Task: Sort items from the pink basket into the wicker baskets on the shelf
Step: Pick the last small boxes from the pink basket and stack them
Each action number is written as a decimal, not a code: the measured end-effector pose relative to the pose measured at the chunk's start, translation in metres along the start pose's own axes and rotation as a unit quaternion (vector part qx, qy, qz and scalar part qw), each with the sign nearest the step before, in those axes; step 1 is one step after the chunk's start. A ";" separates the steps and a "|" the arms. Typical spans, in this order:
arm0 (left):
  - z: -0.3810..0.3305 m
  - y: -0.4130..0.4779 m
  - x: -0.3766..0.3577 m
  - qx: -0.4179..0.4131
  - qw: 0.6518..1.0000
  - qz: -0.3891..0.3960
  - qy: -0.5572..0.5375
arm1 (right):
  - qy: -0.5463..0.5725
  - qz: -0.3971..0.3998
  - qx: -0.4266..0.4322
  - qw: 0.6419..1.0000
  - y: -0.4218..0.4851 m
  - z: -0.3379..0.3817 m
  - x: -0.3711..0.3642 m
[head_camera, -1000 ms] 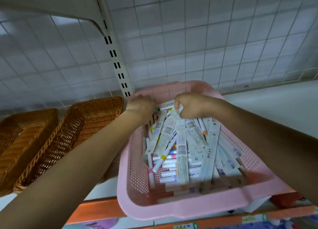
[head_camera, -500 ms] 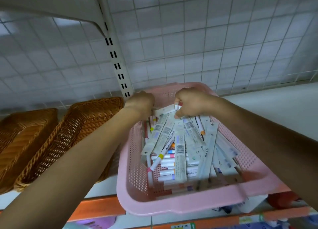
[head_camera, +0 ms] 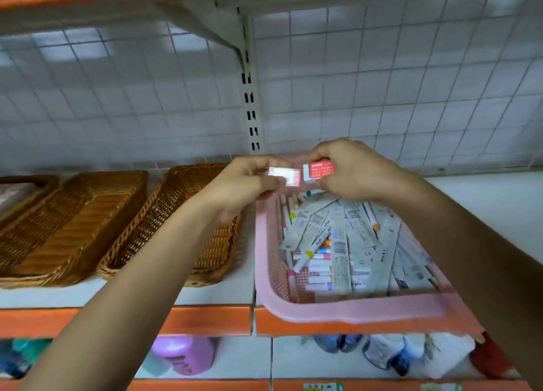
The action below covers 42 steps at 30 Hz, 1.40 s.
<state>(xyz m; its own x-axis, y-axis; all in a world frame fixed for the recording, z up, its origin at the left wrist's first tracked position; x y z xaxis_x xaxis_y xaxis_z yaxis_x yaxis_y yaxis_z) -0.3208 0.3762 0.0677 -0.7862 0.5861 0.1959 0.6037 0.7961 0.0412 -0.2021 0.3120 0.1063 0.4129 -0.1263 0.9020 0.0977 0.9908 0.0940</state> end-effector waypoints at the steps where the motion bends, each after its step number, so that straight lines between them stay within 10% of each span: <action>1: -0.001 -0.007 0.003 -0.011 1.000 0.009 -0.016 | 0.012 -0.012 0.008 1.000 -0.005 0.009 0.001; 42: 0.070 -0.223 0.464 -0.096 0.888 -0.217 0.393 | 0.131 -0.032 0.164 0.977 0.112 0.440 -0.258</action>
<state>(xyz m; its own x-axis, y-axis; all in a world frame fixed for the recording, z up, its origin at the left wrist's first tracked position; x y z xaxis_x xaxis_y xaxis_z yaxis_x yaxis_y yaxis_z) -0.8296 0.4811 0.0811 -0.6610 -0.1162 0.7413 0.3374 0.8364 0.4319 -0.6960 0.4770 0.0698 0.6368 -0.1547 0.7554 -0.1472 0.9372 0.3161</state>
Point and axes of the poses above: each hand's wrist, its own y-axis towards the middle knuckle, its own x-axis out of the back of the hand, z = x × y, the point moved 8 cm from there along y, towards the middle knuckle, and after that the axes turned 5 degrees about -y, right-handed, at the moved point
